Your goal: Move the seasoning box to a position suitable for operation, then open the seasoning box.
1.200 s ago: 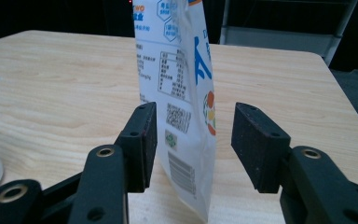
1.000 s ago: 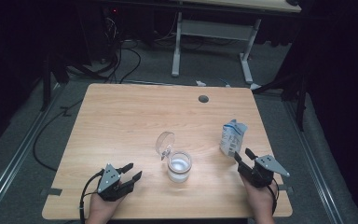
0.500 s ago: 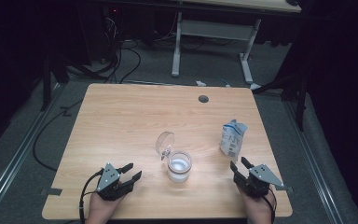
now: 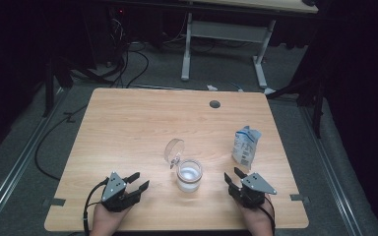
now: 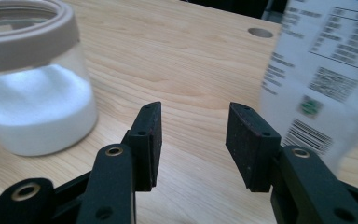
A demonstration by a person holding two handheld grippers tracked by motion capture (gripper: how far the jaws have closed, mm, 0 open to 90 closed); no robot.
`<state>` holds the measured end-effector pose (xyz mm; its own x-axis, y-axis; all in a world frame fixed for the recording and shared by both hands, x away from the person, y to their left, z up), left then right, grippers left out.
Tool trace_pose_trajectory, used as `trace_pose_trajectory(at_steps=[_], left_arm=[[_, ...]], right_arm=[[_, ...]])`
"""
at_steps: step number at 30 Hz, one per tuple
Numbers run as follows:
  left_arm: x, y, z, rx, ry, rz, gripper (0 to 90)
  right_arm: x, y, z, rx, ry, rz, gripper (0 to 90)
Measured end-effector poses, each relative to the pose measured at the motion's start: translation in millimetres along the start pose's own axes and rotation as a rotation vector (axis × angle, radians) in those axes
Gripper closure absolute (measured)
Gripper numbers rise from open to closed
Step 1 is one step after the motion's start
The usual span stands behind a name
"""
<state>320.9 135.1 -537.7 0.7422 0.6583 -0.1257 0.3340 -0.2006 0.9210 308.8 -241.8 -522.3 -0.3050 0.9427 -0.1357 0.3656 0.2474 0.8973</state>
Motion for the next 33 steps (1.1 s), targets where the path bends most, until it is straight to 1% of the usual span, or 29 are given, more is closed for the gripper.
trace_pose_trajectory(at_steps=[2,3,6,9,10,11,12,13,14,18,21,22,23,24,25,27,30,33], left_arm=[[-0.8,0.8,-0.3,-0.004,0.003,-0.012,51.4],[-1.7,1.1,0.4,0.007,0.008,-0.009,52.7],[-2.7,2.1,2.2,0.018,0.007,-0.014,54.5],[-3.8,5.4,2.2,0.01,0.005,-0.026,56.4],[-3.8,5.4,2.2,0.01,0.005,-0.026,57.5],[-4.3,8.1,2.5,0.0,0.002,-0.046,59.3],[-4.6,9.4,2.6,-0.002,-0.008,-0.057,61.7],[-4.6,9.4,2.6,-0.002,-0.008,-0.057,64.1],[-6.1,12.2,3.9,0.004,-0.011,-0.077,65.8],[-9.7,17.5,10.2,0.018,-0.008,-0.079,72.7],[-11.0,26.7,18.0,0.021,-0.004,-0.086,78.3],[-11.0,26.7,18.0,0.021,-0.004,-0.086,80.3],[-12.1,33.2,22.6,0.015,-0.004,-0.086,80.3],[-12.7,36.6,25.1,0.011,-0.003,-0.081,82.7],[-13.5,44.9,30.9,0.016,-0.001,-0.068,85.0],[-14.1,54.1,37.3,0.012,-0.004,-0.065,86.5],[-13.7,66.4,45.6,0.009,-0.003,-0.062,88.1],[-11.0,76.6,51.0,-0.011,-0.009,-0.084,88.5]], right_arm=[[5.2,2.3,4.0,-0.003,0.016,-0.005,57.0],[7.5,2.8,5.2,-0.001,0.024,-0.006,57.5],[14.4,3.8,9.0,0.003,0.045,-0.019,59.4],[20.7,4.1,12.2,0.006,0.066,-0.04,61.4],[20.7,4.1,12.2,0.006,0.066,-0.04,61.4],[24.2,4.4,14.0,0.008,0.075,-0.045,61.5],[25.2,4.4,14.2,0.008,0.077,-0.044,61.5],[26.8,4.3,14.4,0.007,0.085,-0.042,62.0],[28.2,4.0,14.6,0.006,0.089,-0.05,62.8],[33.3,3.1,14.2,0.009,0.101,-0.071,67.8],[35.9,4.3,13.1,0.014,0.117,-0.08,78.1],[35.9,4.3,13.1,0.014,0.117,-0.08,78.1],[37.3,4.9,12.6,0.013,0.123,-0.08,81.7],[39.0,5.8,12.1,0.009,0.132,-0.09,86.6],[41.5,6.7,11.8,0.013,0.142,-0.093,89.8],[44.4,7.7,12.7,0.017,0.161,-0.089,89.8],[50.0,9.5,13.4,0.015,0.173,-0.1,89.8],[55.4,10.6,14.0,0.014,0.18,-0.114,89.8]])
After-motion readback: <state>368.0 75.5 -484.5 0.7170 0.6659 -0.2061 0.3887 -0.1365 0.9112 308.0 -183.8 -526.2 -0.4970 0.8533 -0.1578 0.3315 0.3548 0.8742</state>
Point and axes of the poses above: each handheld gripper's, and its own axes: z roughly forward along the jaws, y roughly out of its top, x roughly to its left, the point moved 3 cm from there along z, roughly forward along the jaws, and after that the axes turned 6 degrees about -y, right-handed, at the moved point
